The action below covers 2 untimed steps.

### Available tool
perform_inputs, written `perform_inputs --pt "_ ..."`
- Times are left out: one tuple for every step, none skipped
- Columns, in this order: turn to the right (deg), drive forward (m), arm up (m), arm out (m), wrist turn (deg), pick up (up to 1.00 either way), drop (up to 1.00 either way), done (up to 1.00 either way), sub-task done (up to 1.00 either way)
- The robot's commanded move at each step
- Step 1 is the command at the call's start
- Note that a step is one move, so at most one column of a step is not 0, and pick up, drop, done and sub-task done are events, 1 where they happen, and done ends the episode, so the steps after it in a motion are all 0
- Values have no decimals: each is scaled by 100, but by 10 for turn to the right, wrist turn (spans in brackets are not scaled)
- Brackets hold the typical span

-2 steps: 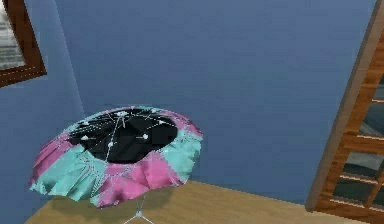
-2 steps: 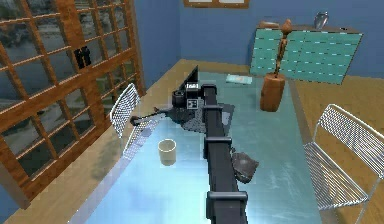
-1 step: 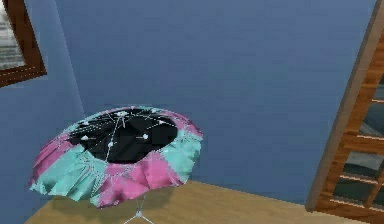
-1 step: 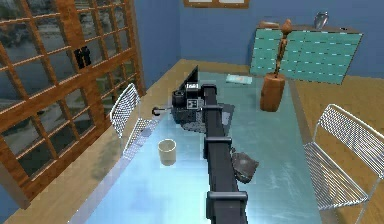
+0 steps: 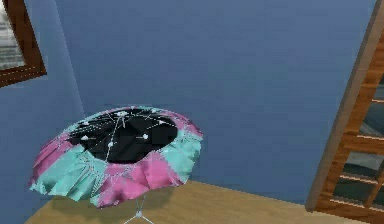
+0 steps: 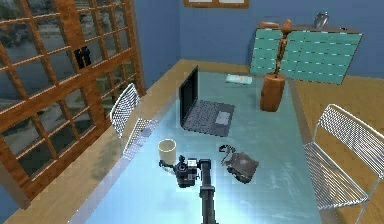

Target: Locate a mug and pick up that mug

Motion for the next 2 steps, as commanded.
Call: perform_inputs --pt "0 0 0 0 0 100 0 0 0" --pt "0 0 10 0 0 0 0 0 0"
